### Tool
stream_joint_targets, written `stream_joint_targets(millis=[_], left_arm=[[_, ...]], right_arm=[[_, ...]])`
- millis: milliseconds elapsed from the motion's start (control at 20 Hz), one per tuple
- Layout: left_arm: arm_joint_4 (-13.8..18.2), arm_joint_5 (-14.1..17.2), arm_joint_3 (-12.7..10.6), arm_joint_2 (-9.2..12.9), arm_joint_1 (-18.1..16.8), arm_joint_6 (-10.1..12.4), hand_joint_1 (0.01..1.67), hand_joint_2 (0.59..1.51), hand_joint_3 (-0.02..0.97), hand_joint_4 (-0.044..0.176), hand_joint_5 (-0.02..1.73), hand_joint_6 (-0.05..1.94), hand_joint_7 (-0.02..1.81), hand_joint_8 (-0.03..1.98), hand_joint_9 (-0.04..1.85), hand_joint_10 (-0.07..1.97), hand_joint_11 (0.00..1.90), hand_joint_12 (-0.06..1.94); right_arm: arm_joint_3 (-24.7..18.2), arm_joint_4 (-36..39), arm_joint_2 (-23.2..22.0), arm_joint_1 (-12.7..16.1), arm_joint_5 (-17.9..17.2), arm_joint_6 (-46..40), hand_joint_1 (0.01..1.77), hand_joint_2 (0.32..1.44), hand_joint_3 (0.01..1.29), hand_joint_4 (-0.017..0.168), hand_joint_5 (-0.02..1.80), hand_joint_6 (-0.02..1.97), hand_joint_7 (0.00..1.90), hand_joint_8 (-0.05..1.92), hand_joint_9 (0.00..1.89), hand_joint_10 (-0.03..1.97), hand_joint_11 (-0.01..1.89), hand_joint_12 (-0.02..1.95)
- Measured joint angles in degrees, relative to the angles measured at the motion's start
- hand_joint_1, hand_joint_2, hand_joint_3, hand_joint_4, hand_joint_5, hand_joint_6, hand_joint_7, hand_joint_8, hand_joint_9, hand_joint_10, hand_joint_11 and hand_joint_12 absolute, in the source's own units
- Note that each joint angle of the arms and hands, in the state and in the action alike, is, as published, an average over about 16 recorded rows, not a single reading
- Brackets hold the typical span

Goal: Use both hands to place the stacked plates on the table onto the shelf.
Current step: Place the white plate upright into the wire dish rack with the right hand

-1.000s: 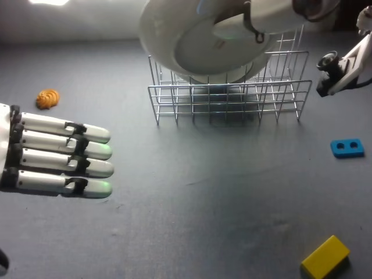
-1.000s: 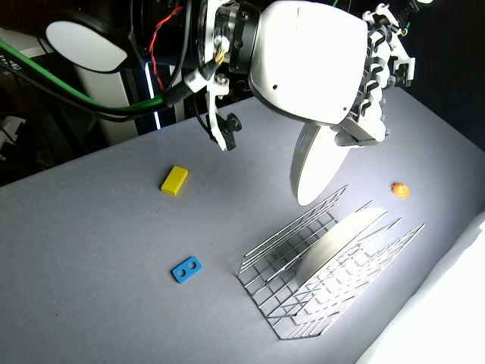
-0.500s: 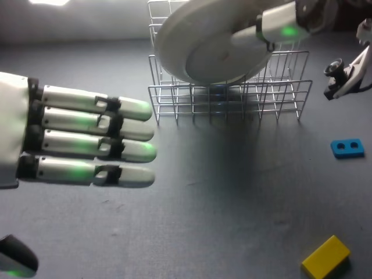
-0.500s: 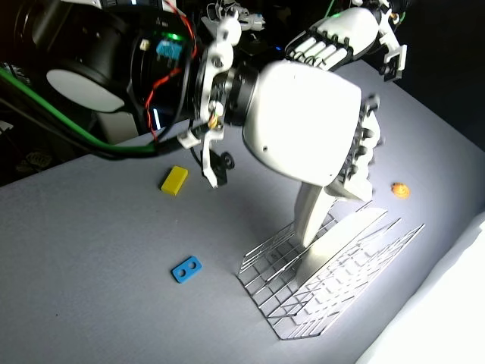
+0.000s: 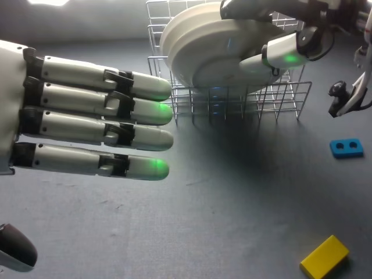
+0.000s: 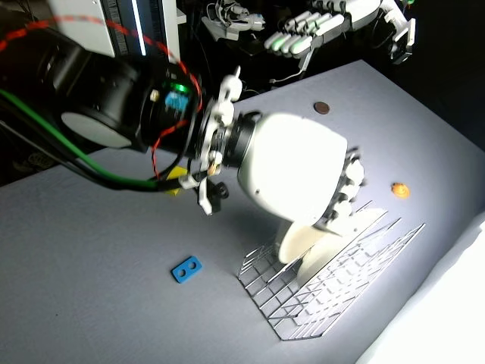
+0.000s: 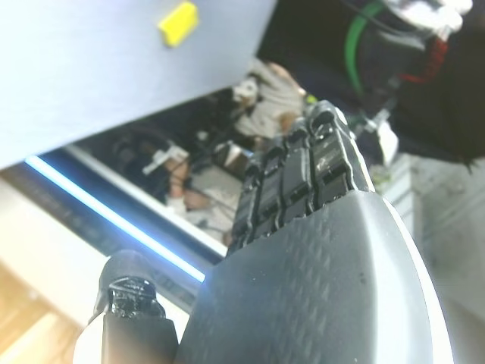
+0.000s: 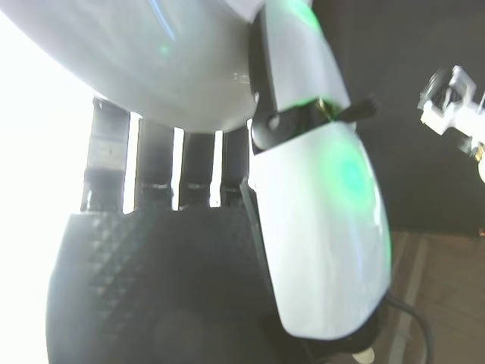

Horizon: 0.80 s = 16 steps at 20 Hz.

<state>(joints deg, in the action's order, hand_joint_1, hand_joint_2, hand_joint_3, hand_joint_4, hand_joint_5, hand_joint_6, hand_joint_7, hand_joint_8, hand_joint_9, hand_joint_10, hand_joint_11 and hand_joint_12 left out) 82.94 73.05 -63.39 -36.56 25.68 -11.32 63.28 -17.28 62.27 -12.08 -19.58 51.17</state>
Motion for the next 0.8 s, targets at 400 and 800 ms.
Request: stream_joint_targets(millis=[400, 800], left_arm=[[0.8, 0.3, -0.6, 1.2, -0.3, 0.8, 0.02, 1.113, 0.016, -0.004, 0.04, 0.01, 0.04, 0.01, 0.02, 0.01, 0.02, 0.01], [-0.3, 3.5, -0.8, 2.0, 2.1, 0.9, 0.02, 1.114, 0.016, -0.004, 0.05, 0.01, 0.04, 0.01, 0.02, 0.01, 0.02, 0.01]], right_arm=[[2.9, 0.1, 1.4, -3.0, -0.6, -0.8, 1.2, 1.11, 0.01, -0.003, 0.74, 1.07, 0.86, 1.0, 0.75, 0.98, 0.5, 1.46], [3.3, 0.3, 1.3, -3.2, 0.0, -1.0, 0.97, 1.19, 0.01, 0.003, 0.63, 0.65, 0.75, 0.49, 0.59, 0.67, 0.25, 1.46]])
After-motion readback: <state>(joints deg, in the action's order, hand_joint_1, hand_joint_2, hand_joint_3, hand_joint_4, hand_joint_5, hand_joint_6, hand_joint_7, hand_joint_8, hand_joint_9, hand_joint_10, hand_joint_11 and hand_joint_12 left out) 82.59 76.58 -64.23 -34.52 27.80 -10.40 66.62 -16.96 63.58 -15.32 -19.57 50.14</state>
